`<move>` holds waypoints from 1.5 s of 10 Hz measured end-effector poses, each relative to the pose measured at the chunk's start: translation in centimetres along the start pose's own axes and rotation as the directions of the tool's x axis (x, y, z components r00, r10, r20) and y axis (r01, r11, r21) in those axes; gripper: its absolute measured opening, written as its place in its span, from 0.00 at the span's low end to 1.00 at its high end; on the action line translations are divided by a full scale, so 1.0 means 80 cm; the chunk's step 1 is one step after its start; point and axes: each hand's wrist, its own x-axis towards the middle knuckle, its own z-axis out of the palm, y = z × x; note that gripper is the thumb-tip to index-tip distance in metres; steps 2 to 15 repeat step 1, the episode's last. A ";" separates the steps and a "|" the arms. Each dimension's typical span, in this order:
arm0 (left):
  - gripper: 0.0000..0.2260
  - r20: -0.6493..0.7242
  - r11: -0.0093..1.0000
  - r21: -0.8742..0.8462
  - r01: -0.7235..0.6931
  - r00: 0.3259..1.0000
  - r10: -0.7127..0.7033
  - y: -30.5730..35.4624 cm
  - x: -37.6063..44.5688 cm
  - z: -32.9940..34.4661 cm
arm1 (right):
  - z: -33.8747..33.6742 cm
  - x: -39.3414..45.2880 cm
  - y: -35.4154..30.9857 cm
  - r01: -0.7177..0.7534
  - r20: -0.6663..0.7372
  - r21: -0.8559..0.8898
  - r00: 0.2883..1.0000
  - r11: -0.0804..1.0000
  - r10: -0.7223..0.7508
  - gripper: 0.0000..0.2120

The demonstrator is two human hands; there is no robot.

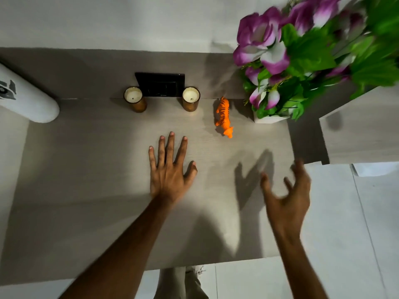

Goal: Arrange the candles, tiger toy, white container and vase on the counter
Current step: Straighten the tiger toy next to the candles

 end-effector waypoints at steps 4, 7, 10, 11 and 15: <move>0.35 -0.001 1.000 -0.010 0.024 1.000 -0.024 0.014 -0.002 -0.076 | -0.098 -0.071 -0.064 0.090 0.064 0.045 0.994 0.995 -0.093 0.24; 0.35 -0.001 1.000 -0.010 0.024 1.000 -0.024 0.014 -0.002 -0.076 | -0.098 -0.071 -0.064 0.090 0.064 0.045 0.994 0.995 -0.093 0.24; 0.35 -0.001 1.000 -0.010 0.024 1.000 -0.024 0.014 -0.002 -0.076 | -0.098 -0.071 -0.064 0.090 0.064 0.045 0.994 0.995 -0.093 0.24; 0.35 -0.001 1.000 -0.010 0.024 1.000 -0.024 0.014 -0.002 -0.076 | -0.098 -0.071 -0.064 0.090 0.064 0.045 0.994 0.995 -0.093 0.24; 0.35 -0.001 1.000 -0.010 0.024 1.000 -0.024 0.014 -0.002 -0.076 | -0.098 -0.071 -0.064 0.090 0.064 0.045 0.994 0.995 -0.093 0.24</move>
